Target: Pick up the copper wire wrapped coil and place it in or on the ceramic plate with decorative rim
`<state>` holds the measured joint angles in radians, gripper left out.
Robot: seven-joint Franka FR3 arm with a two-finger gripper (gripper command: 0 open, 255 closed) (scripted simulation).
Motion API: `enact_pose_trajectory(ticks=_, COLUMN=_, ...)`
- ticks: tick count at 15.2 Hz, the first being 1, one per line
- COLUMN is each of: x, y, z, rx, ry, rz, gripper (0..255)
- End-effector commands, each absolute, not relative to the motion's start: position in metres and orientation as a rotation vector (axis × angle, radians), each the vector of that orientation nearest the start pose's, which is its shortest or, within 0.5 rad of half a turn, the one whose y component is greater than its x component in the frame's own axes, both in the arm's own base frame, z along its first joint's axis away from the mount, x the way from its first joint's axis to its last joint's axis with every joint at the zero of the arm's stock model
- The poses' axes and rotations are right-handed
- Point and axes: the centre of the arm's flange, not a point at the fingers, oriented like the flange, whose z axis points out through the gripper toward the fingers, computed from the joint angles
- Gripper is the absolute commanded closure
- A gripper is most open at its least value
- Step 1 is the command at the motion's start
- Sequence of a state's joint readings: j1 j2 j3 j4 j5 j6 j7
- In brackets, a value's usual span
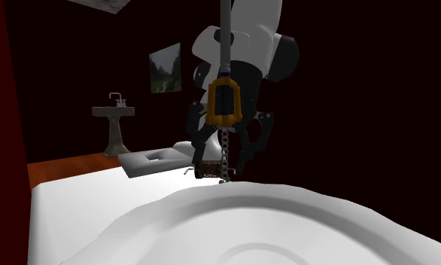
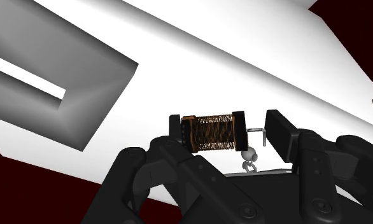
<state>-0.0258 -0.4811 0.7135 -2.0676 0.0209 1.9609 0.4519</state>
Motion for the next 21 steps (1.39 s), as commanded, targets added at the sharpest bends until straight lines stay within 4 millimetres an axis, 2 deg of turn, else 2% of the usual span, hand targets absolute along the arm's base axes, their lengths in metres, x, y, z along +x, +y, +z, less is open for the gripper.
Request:
enact_pose_trajectory(ticks=1, x=0.326, y=0.343, z=0.599, rx=-3.172, ry=-0.34, rz=-0.608, gripper=255)
enact_pose_trajectory(ticks=3, x=0.326, y=0.343, z=0.599, rx=-3.172, ry=-0.34, rz=-0.608, gripper=255)
enact_pose_trajectory(ticks=20, x=0.326, y=0.343, z=0.688, rx=-3.172, ry=-0.34, rz=-0.608, gripper=255)
enact_pose_trajectory(ticks=21, x=0.335, y=0.352, z=0.689, rx=-3.172, ry=-0.34, rz=-0.608, gripper=255)
